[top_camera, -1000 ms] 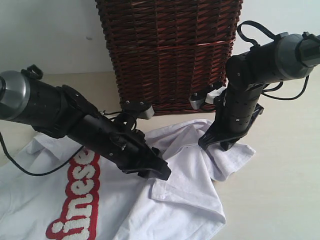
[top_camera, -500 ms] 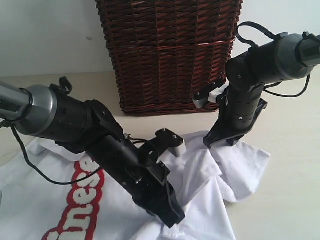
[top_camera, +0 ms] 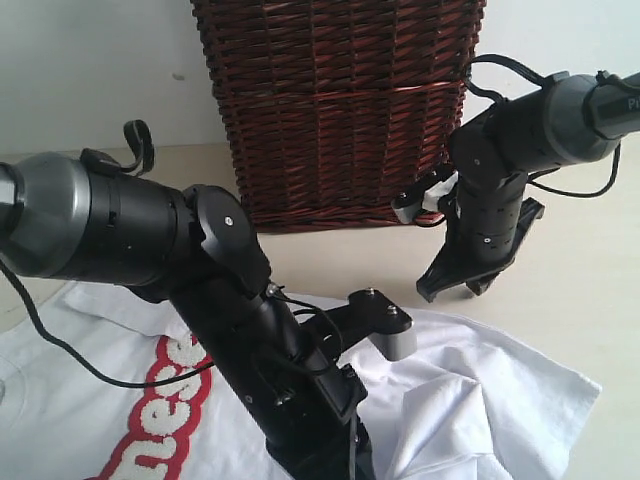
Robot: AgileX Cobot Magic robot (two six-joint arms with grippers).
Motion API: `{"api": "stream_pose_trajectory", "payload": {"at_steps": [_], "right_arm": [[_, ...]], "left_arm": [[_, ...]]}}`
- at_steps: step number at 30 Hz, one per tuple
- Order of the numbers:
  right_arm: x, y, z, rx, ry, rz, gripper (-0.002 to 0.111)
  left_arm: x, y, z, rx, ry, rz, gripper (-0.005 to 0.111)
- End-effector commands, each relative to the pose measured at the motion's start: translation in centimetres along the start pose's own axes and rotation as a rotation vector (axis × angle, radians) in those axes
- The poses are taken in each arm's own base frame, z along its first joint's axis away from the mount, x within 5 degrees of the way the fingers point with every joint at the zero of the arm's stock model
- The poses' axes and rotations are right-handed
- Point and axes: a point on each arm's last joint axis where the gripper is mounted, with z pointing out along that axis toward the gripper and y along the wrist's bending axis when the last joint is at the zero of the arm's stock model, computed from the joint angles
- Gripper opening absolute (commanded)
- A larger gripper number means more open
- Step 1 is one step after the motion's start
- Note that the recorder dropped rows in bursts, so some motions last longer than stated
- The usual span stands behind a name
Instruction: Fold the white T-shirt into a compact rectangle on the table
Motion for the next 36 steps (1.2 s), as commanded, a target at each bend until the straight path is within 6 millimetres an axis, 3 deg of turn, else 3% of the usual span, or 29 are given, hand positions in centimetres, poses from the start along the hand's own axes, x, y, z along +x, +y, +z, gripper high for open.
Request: {"api": "stream_pose_trajectory", "payload": {"at_steps": [1, 6, 10, 15, 18, 24, 30, 36], "right_arm": [[0.3, -1.3, -3.9, 0.027, -0.017, 0.01, 0.0], [1.6, -1.3, -8.4, -0.055, -0.033, 0.025, 0.0], [4.3, 1.4, -9.4, -0.342, 0.09, -0.067, 0.0], [8.1, 3.3, -5.9, -0.403, 0.252, -0.077, 0.0], [9.1, 3.5, -3.8, -0.349, 0.246, -0.088, 0.0], [7.6, 2.4, -1.0, -0.165, 0.155, 0.067, 0.0], [7.0, 2.7, 2.6, -0.134, 0.21, 0.042, 0.0], [4.8, 2.1, 2.4, -0.117, 0.156, 0.043, 0.0]], "left_arm": [[0.0, 0.2, -0.4, -0.031, -0.009, -0.007, 0.0], [0.1, 0.2, -0.4, -0.034, 0.007, 0.006, 0.0], [0.2, -0.1, -0.5, -0.021, 0.014, 0.018, 0.0], [-0.1, -0.7, -1.4, -0.036, -0.005, 0.044, 0.0], [-0.2, -1.2, -2.0, -0.041, -0.021, 0.056, 0.0], [0.4, -3.1, -0.6, 0.023, 0.026, 0.064, 0.0], [0.7, -6.7, 2.0, 0.1, 0.098, 0.133, 0.0], [0.9, -10.1, 4.0, 0.163, 0.146, 0.2, 0.0]]}}
